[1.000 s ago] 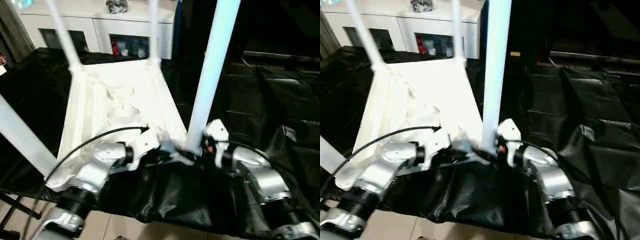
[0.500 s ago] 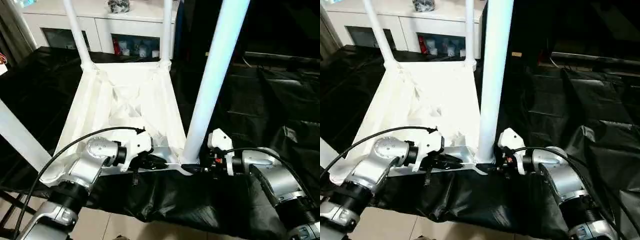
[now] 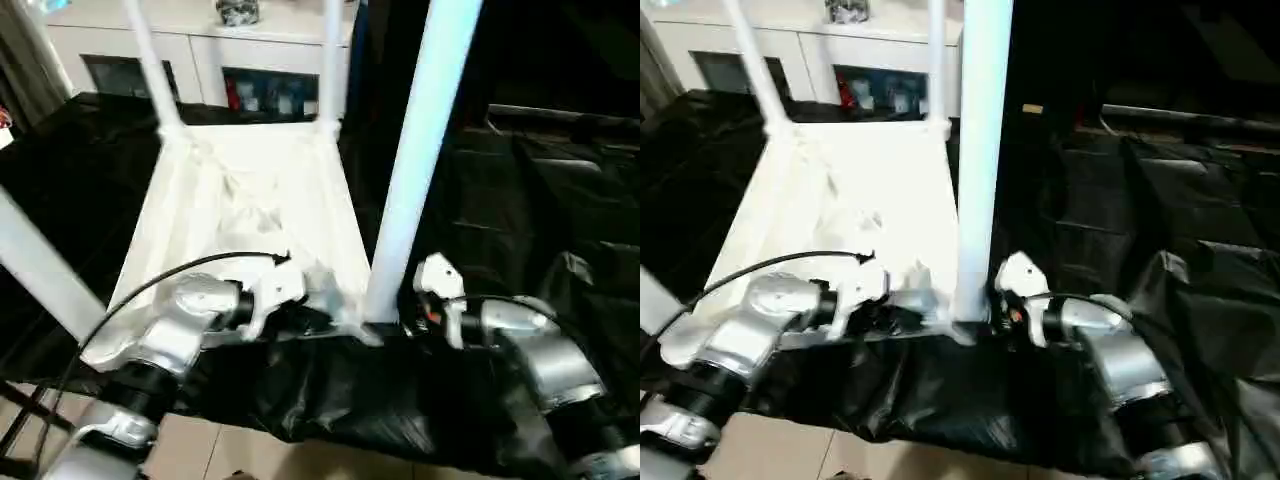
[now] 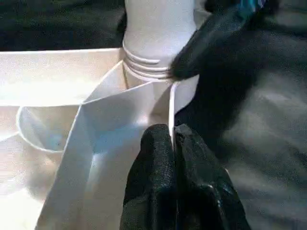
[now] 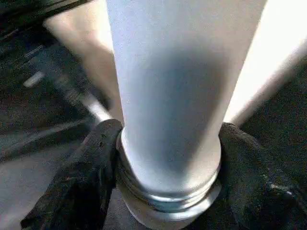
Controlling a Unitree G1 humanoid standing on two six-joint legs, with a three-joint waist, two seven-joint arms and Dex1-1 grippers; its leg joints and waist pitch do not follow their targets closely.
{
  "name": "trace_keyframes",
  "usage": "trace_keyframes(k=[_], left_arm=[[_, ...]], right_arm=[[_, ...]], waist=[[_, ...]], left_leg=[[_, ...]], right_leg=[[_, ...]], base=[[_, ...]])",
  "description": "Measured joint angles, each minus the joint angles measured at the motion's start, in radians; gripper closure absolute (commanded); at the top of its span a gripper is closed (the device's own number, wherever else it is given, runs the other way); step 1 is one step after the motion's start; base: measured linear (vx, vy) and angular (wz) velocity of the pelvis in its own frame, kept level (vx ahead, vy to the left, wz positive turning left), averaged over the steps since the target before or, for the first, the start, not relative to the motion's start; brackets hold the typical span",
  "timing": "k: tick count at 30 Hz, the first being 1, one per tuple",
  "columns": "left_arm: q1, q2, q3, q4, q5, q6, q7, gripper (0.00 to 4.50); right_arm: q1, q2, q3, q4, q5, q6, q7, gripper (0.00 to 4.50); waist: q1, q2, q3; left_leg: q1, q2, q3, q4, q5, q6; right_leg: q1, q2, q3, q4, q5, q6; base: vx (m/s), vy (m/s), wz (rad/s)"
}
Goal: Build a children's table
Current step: Rotate leg to tighten
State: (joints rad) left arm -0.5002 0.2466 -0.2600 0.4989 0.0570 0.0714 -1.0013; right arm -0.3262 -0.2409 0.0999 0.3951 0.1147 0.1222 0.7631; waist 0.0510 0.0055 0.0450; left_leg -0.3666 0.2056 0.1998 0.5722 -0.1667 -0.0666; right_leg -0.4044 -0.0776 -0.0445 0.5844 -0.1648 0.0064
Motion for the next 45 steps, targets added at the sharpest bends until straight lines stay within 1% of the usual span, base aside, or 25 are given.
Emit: trace_keyframes(k=[2,4,7,8,10,12,13,15,17,18,20,22,24,28,31,34,36,37,38,40,41,43,44,45], left_arm=[[-0.005,-0.032,-0.003,0.0,0.02,0.027,0.056,4.5],[-0.008,-0.046,-0.003,0.0,0.031,0.042,0.092,4.5],[-0.021,-0.073,-0.002,0.009,0.056,0.068,0.144,4.5],[-0.03,-0.085,-0.002,0.019,0.067,0.078,0.172,4.5],[-0.033,-0.094,-0.002,0.024,0.078,0.085,0.187,4.5],[-0.034,-0.094,-0.002,0.023,0.081,0.085,0.187,4.5],[-0.034,-0.094,-0.002,0.023,0.081,0.085,0.186,4.5],[-0.034,-0.093,-0.002,0.02,0.082,0.085,0.181,4.5],[-0.032,-0.087,-0.002,0.015,0.08,0.084,0.163,4.5],[-0.03,-0.083,-0.003,0.011,0.076,0.08,0.149,4.5],[-0.024,-0.071,-0.01,-0.004,0.068,0.075,0.112,4.5],[-0.021,-0.063,-0.019,-0.011,0.059,0.07,0.082,4.5],[-0.019,-0.044,-0.025,-0.018,0.047,0.052,0.037,4.5],[-0.012,0.012,-0.032,-0.026,0.018,0.016,-0.063,4.5],[-0.009,0.028,-0.032,-0.026,0.013,-0.003,-0.108,4.5],[-0.007,0.058,-0.043,-0.026,-0.014,-0.013,-0.175,4.5],[-0.007,0.08,-0.047,-0.028,-0.034,-0.013,-0.225,4.5],[-0.007,0.085,-0.05,-0.029,-0.041,-0.012,-0.242,4.5],[-0.007,0.091,-0.052,-0.031,-0.044,-0.01,-0.259,4.5],[-0.007,0.098,-0.054,-0.035,-0.049,-0.009,-0.281,4.5],[-0.007,0.101,-0.056,-0.035,-0.053,-0.007,-0.288,4.5],[-0.007,0.107,-0.061,-0.037,-0.06,-0.006,-0.301,4.5],[-0.007,0.108,-0.062,-0.037,-0.062,-0.006,-0.303,4.5],[-0.007,0.108,-0.063,-0.037,-0.062,-0.006,-0.303,4.5]], right_arm=[[0.001,0.04,-0.021,0.01,-0.004,0.0,-0.091,1.75],[0.001,0.077,-0.031,0.014,-0.014,-0.001,-0.165,1.75],[-0.013,0.129,-0.039,0.041,-0.049,-0.018,-0.273,1.75],[-0.031,0.16,-0.048,0.067,-0.07,-0.022,-0.326,1.75],[-0.037,0.172,-0.052,0.083,-0.082,-0.029,-0.355,1.75],[-0.039,0.175,-0.055,0.092,-0.078,-0.039,-0.352,1.75],[-0.039,0.176,-0.058,0.092,-0.07,-0.038,-0.349,1.05],[-0.039,0.178,-0.061,0.092,-0.051,-0.035,-0.338,0.99],[-0.039,0.17,-0.061,0.09,-0.045,-0.035,-0.314,0.67],[-0.039,0.159,-0.06,0.087,-0.045,-0.034,-0.286,0.59],[-0.039,0.134,-0.048,0.076,-0.044,-0.034,-0.228,0.55],[-0.039,0.116,-0.04,0.068,-0.044,-0.033,-0.194,0.25],[-0.037,0.074,-0.011,0.044,-0.037,-0.023,-0.12,0.25],[-0.024,-0.019,0.036,-0.015,-0.013,-0.003,0.036,0.25],[-0.019,-0.057,0.052,-0.051,0.01,0.008,0.129,0.25],[-0.007,-0.11,0.073,-0.094,0.02,0.023,0.231,0.6],[0.0,-0.136,0.085,-0.107,0.026,0.024,0.282,0.7],[0.001,-0.141,0.088,-0.107,0.03,0.024,0.295,0.7],[0.001,-0.146,0.091,-0.107,0.033,0.024,0.306,0.96],[0.001,-0.154,0.097,-0.108,0.039,0.025,0.321,1.05],[0.001,-0.159,0.099,-0.108,0.041,0.025,0.328,1.23],[0.001,-0.166,0.105,-0.108,0.043,0.025,0.341,1.23],[0.001,-0.167,0.106,-0.108,0.043,0.025,0.349,1.52],[0.001,-0.17,0.107,-0.108,0.043,0.025,0.355,1.54]], waist=[[-0.008,0.0,0.0],[-0.014,-0.001,0.0],[-0.019,-0.007,-0.001],[-0.023,-0.011,-0.003],[-0.023,-0.016,-0.006],[-0.023,-0.018,-0.007],[-0.024,-0.018,-0.007],[-0.023,-0.019,-0.006],[-0.02,-0.019,-0.006],[-0.018,-0.019,-0.006],[-0.015,-0.018,-0.006],[-0.007,-0.017,-0.006],[0.003,-0.017,-0.006],[0.007,-0.016,-0.005],[0.009,-0.016,-0.005],[0.013,-0.017,-0.005],[0.015,-0.018,-0.005],[0.016,-0.018,-0.004],[0.017,-0.018,-0.004],[0.02,-0.019,-0.004],[0.021,-0.019,-0.004],[0.024,-0.02,-0.004],[0.025,-0.02,-0.004],[0.026,-0.021,-0.004]], left_leg=[[0.0,0.0,0.0,0.0,0.0,0.0],[0.0,0.0,-0.001,0.0,0.0,0.0],[0.001,0.0,-0.001,0.0,0.0,0.0],[0.001,0.0,-0.001,0.0,0.0,0.0],[0.001,0.0,-0.002,0.0,0.0,0.0],[0.001,-0.001,-0.002,0.0,0.0,0.0],[0.001,-0.001,-0.002,0.0,0.0,0.0],[0.001,-0.001,-0.002,0.0,0.0,0.0],[0.001,-0.001,-0.002,-0.001,0.0,0.0],[0.001,0.0,-0.002,-0.001,0.0,0.0],[0.0,0.0,-0.002,-0.001,0.0,0.0],[0.0,0.0,-0.001,-0.002,0.0,0.0],[-0.001,0.0,-0.001,-0.002,0.0,0.0],[-0.001,0.0,-0.001,-0.002,0.0,0.0],[-0.002,0.0,-0.001,-0.002,0.0,0.0],[-0.002,0.0,-0.001,-0.002,0.0,0.0],[-0.002,0.0,-0.001,-0.002,0.0,0.0],[-0.002,0.0,-0.001,-0.002,0.0,0.0],[-0.002,0.0,-0.001,-0.002,0.0,0.0],[-0.002,0.0,-0.001,-0.002,0.0,0.0],[-0.002,0.0,0.0,-0.002,0.0,0.0],[-0.002,0.0,0.0,-0.002,0.0,0.0],[-0.002,0.0,0.0,-0.002,0.0,0.0],[-0.002,0.0,0.0,-0.002,0.0,0.0]], right_leg=[[0.0,0.0,0.0,0.0,0.0,0.0],[0.0,0.0,0.0,0.0,0.0,0.0],[0.0,0.0,0.0,0.0,0.0,0.001],[0.0,0.0,0.0,0.0,0.0,0.001],[0.0,0.0,-0.001,-0.002,0.0,0.001],[0.0,0.0,0.0,-0.003,0.0,0.001],[0.0,0.0,0.0,-0.003,0.0,0.0],[0.0,0.0,0.0,-0.003,0.0,0.0],[0.0,0.0,-0.001,-0.003,0.0,0.0],[0.0,0.0,-0.001,-0.003,0.0,0.0],[0.0,0.0,-0.001,-0.003,0.001,-0.001],[0.0,0.0,0.0,-0.002,0.003,-0.004],[0.0,0.0,0.0,-0.002,0.002,-0.004],[0.0,0.0,0.0,-0.003,0.002,-0.004],[0.0,0.0,0.0,-0.003,0.002,-0.004],[0.001,0.0,0.0,-0.003,0.002,-0.004],[0.001,0.0,0.0,-0.003,0.002,-0.004],[0.001,0.0,0.0,-0.003,0.002,-0.004],[0.0,0.0,0.0,-0.003,0.002,-0.004],[0.001,0.0,0.0,-0.003,0.002,-0.004],[0.001,0.0,0.0,-0.003,0.002,-0.004],[0.001,0.0,0.0,-0.003,0.002,-0.004],[0.0,0.0,0.0,-0.003,0.002,-0.004],[0.001,0.0,0.0,-0.003,0.002,-0.004]], base=[[0.0,0.0,0.0],[0.0,0.0,0.0],[0.0,0.0,0.0],[0.0,0.0,0.0],[0.0,0.0,0.0],[0.0,0.0,0.0],[0.0,0.0,0.0],[0.0,0.0,0.0],[0.0,0.0,0.0],[0.0,0.0,0.0],[0.0,0.0,0.0],[0.0,0.0,0.0],[0.0,0.0,0.0],[0.0,0.0,0.0],[0.0,0.0,0.0],[0.0,0.0,0.0],[0.0,0.0,0.0],[0.0,0.0,0.0],[0.0,0.0,0.0],[0.0,0.0,0.0],[0.0,0.0,0.0],[0.0,0.0,0.0],[0.0,0.0,0.0],[0.0,0.0,0.0]])
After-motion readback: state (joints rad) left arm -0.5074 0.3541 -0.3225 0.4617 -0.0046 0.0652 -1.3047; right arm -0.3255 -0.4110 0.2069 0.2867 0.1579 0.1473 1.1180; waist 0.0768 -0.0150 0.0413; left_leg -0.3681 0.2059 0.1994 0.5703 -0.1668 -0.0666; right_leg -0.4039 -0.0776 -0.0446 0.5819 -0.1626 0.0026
